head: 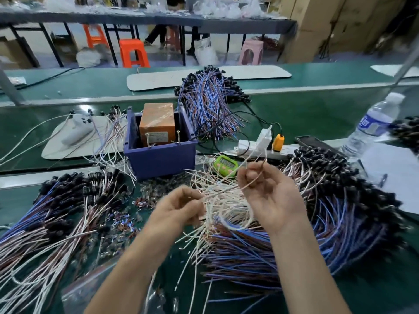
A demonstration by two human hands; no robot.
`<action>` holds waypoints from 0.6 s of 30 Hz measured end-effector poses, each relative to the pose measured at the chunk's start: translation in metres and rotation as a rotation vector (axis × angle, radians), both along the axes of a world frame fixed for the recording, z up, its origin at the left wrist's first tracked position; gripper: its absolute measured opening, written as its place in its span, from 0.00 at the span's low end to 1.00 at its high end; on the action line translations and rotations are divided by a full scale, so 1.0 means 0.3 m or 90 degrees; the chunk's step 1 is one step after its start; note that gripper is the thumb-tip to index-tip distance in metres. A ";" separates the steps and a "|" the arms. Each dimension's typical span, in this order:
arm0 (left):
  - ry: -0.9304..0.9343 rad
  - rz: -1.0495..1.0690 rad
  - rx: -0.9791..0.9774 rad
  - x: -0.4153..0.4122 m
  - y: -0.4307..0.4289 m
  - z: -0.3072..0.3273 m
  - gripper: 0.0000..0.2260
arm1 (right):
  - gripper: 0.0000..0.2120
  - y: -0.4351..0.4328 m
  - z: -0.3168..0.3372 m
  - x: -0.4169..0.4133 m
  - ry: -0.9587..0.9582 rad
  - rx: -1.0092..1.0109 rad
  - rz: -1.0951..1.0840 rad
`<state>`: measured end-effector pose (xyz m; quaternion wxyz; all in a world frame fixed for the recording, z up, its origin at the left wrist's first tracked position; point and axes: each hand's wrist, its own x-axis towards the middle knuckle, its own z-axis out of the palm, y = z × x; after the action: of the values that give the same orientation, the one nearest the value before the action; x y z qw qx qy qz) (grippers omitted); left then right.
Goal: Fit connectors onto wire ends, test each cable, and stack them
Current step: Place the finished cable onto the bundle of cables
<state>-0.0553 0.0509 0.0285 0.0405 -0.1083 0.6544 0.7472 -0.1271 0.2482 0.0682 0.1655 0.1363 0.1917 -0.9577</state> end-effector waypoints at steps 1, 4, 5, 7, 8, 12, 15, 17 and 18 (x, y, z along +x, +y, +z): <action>0.002 0.063 -0.021 0.000 -0.043 0.005 0.04 | 0.11 0.029 -0.002 -0.005 0.005 0.087 0.006; 0.075 0.160 0.055 0.033 -0.196 0.048 0.10 | 0.08 0.096 0.003 -0.016 0.036 0.403 -0.029; 0.108 0.166 0.079 0.050 -0.240 0.072 0.12 | 0.08 0.107 0.008 -0.017 0.049 0.519 -0.064; 0.151 0.177 0.038 0.075 -0.299 0.114 0.17 | 0.12 0.108 0.034 0.000 0.132 0.741 -0.118; 0.158 0.197 -0.037 0.080 -0.312 0.134 0.19 | 0.13 0.091 0.059 0.018 0.215 0.803 -0.102; 0.177 0.163 -0.326 0.069 -0.238 0.243 0.18 | 0.23 -0.104 0.110 0.122 0.565 0.771 0.250; 0.243 0.107 -0.385 0.066 -0.137 0.298 0.13 | 0.21 -0.271 0.075 0.165 0.638 0.830 0.314; 0.265 0.132 -0.387 0.054 -0.093 0.296 0.16 | 0.10 -0.310 0.066 0.153 0.584 0.823 0.274; 0.262 0.148 -0.385 0.047 -0.079 0.284 0.20 | 0.10 -0.315 0.064 0.142 0.548 0.770 0.244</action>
<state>-0.0411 0.0273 0.1137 -0.2105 -0.0367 0.8231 0.5262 -0.0844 0.1538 0.0873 0.1357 -0.2174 0.7505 -0.6092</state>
